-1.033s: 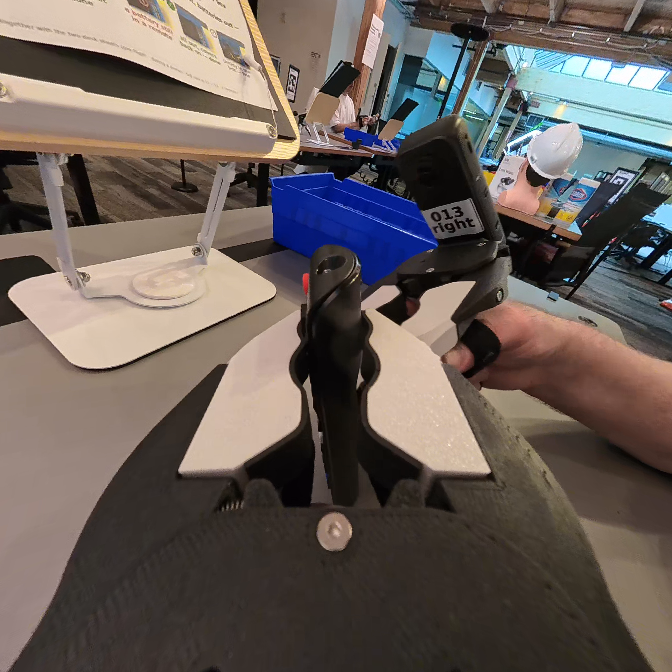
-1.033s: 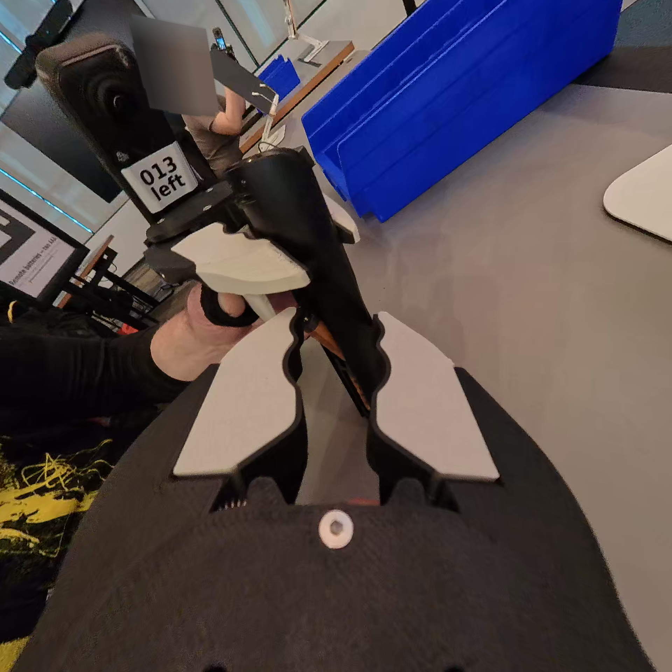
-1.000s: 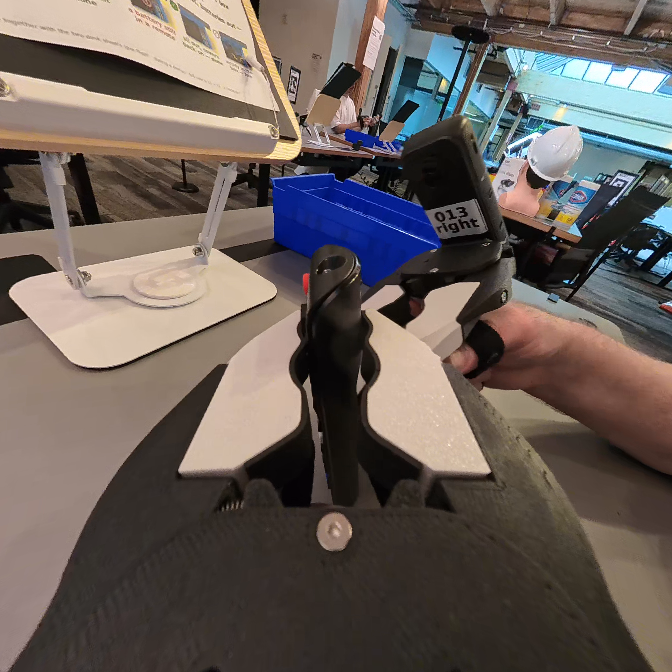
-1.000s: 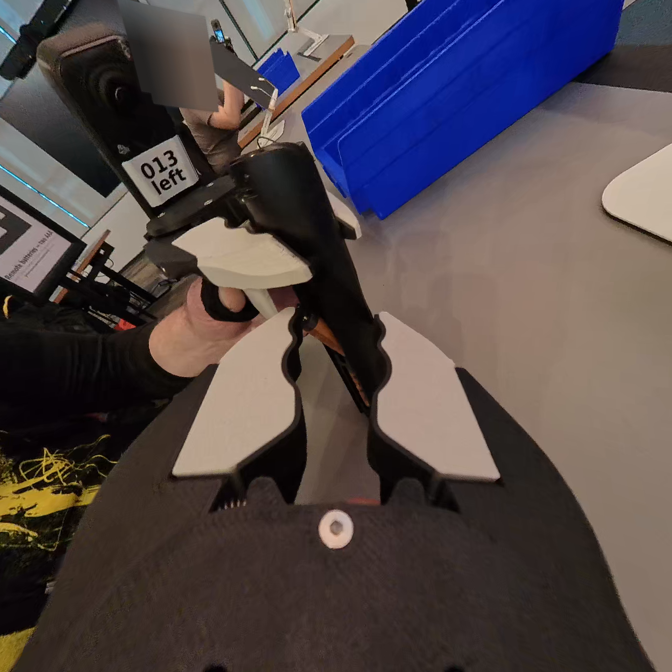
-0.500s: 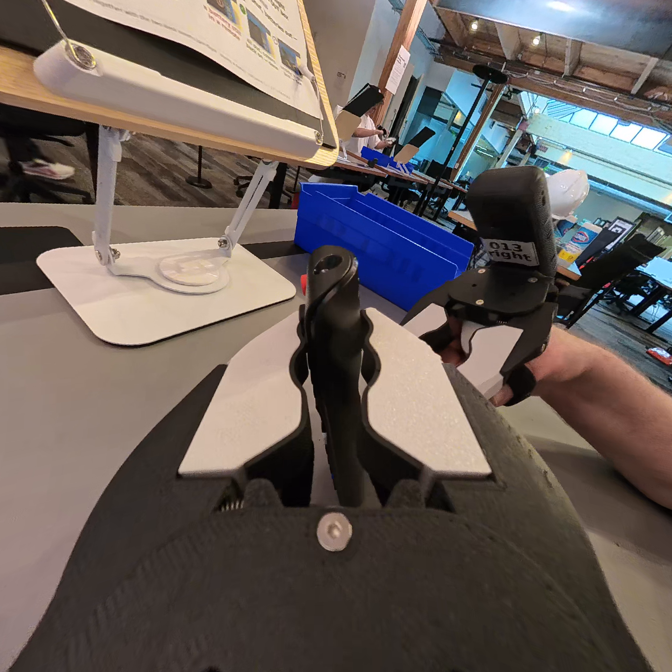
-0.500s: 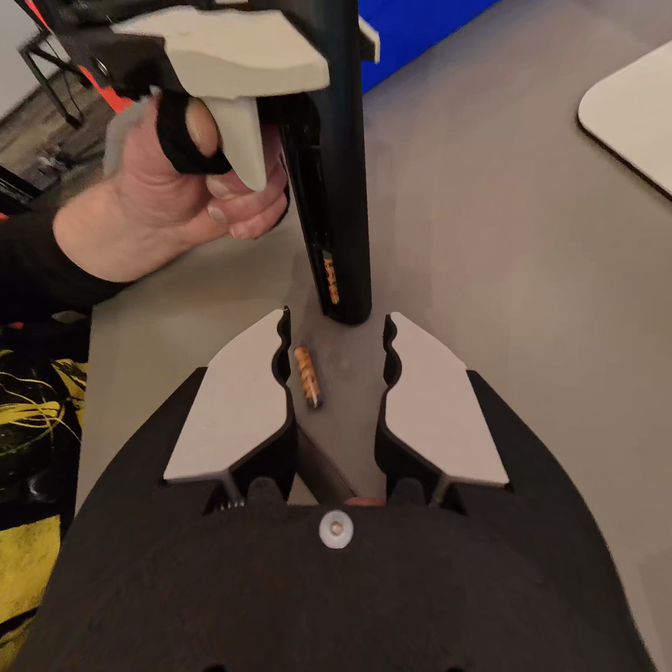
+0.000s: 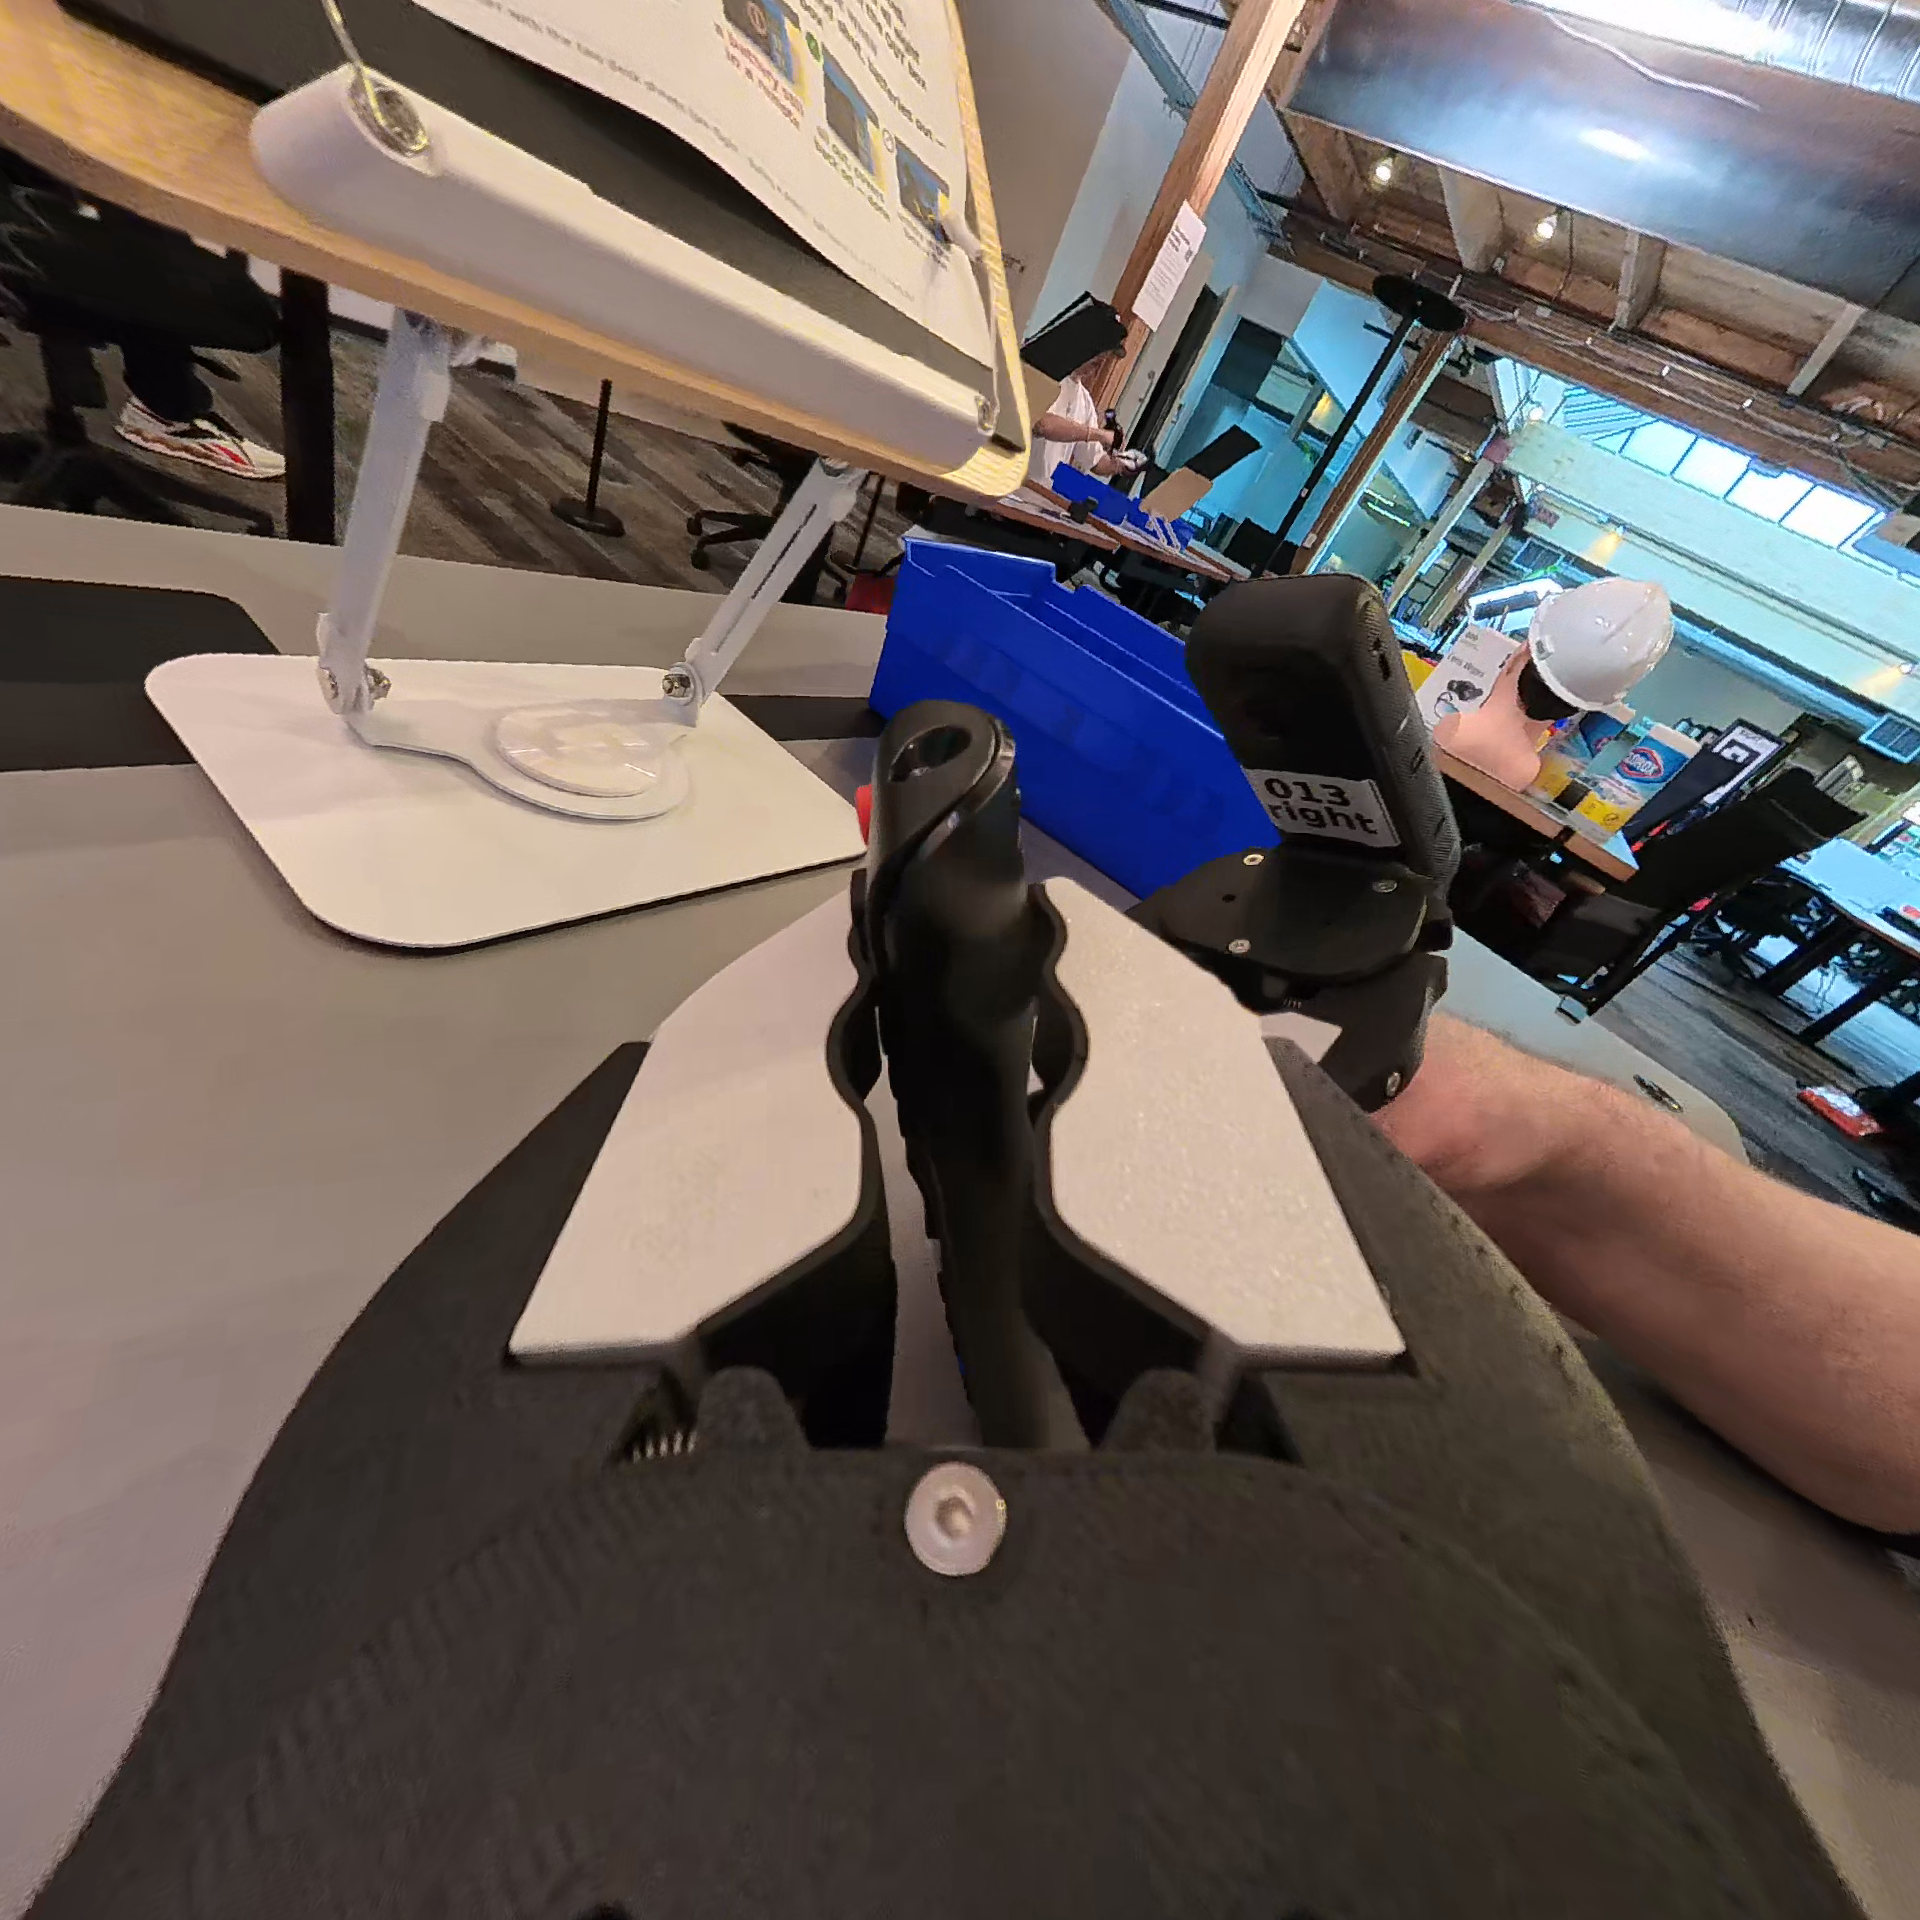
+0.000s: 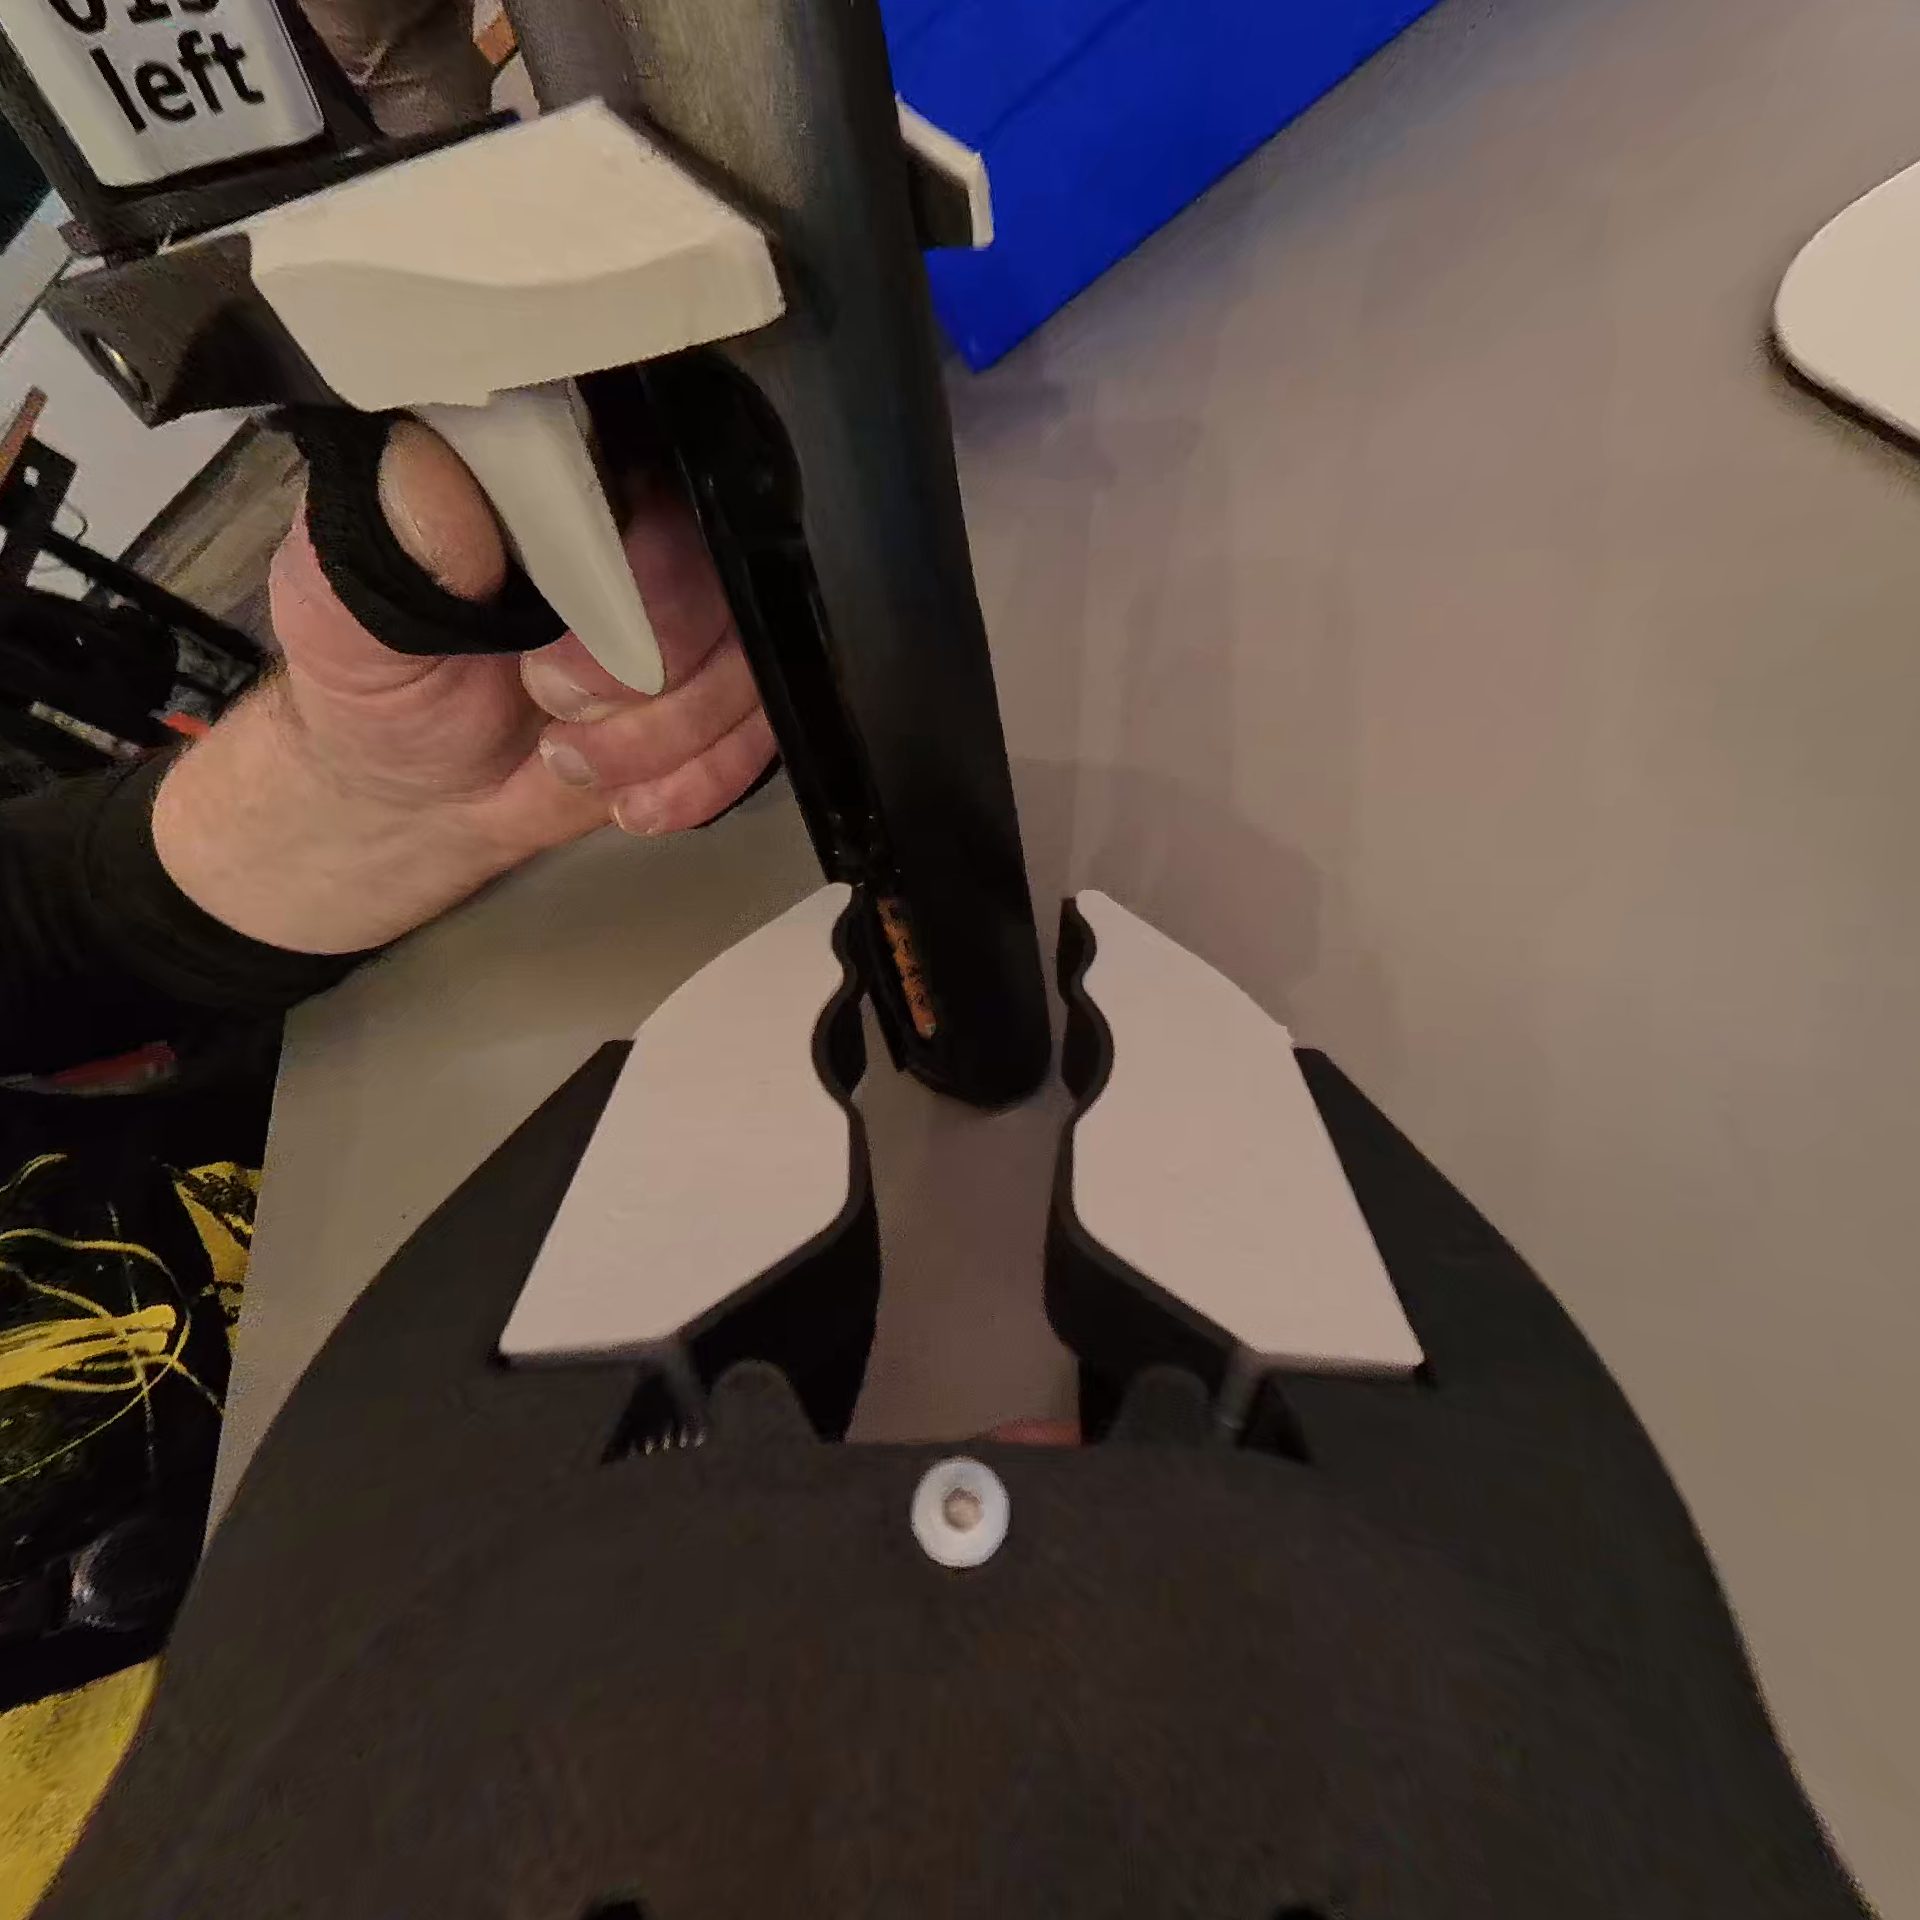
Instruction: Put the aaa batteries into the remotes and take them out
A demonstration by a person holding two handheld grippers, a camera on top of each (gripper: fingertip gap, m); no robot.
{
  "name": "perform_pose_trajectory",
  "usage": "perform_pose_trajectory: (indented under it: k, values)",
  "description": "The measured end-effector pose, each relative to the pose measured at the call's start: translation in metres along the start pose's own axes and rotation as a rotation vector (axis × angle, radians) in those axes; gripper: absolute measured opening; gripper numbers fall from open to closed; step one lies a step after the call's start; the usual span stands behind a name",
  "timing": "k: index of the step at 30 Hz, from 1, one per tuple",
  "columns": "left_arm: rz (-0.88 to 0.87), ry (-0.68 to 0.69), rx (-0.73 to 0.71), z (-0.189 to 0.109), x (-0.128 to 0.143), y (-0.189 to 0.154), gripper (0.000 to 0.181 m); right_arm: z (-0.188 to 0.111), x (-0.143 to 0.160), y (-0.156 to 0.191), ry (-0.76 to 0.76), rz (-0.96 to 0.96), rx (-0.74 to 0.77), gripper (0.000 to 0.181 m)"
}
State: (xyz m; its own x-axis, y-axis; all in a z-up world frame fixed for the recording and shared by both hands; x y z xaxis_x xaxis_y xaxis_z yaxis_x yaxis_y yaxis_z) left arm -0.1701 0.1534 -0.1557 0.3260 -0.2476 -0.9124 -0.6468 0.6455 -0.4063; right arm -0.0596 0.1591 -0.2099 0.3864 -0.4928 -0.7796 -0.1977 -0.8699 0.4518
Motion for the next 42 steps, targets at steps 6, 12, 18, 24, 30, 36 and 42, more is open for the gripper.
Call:
perform_pose_trajectory:
  k: [6,12,18,24,30,36,42]
  values:
    - [-0.016,-0.008,0.001,-0.001,0.001,0.005,0.026,0.002,0.002,-0.002,0.047,-0.011,-0.021,0.027]
    - [-0.05,-0.016,-0.007,-0.003,0.002,0.012,0.026,0.005,0.005,-0.003,0.083,-0.054,-0.006,0.026]
    - [-0.07,-0.021,-0.015,-0.002,0.002,0.013,0.025,0.006,0.011,-0.004,0.139,-0.082,0.001,0.026]
    - [-0.062,-0.04,-0.018,-0.001,-0.001,0.011,0.025,0.01,0.014,-0.007,0.188,-0.077,0.013,0.027]
    - [-0.06,-0.036,-0.053,-0.008,0.0,0.023,0.026,0.013,0.01,-0.005,0.159,-0.104,0.054,0.027]
    - [-0.081,-0.031,-0.067,-0.01,0.002,0.028,0.026,0.014,0.005,-0.005,0.122,-0.075,0.01,0.025]
    - [-0.097,-0.038,-0.079,-0.009,0.003,0.03,0.026,0.015,0.005,-0.006,0.14,-0.056,-0.002,0.025]
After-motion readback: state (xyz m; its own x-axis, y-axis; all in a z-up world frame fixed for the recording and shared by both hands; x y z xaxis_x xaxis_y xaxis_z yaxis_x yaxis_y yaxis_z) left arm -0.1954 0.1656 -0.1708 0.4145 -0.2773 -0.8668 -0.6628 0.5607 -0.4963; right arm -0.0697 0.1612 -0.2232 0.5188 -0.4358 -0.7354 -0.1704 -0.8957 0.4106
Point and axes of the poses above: each gripper's, where its closed fingertips meet, z out along the fingers, x out of its underside, y = z × x across the jaws, the point moved 6 cm from there along -z, back along the fingers, and after that the axes turned 6 degrees about -y, right-handed, at the moved point
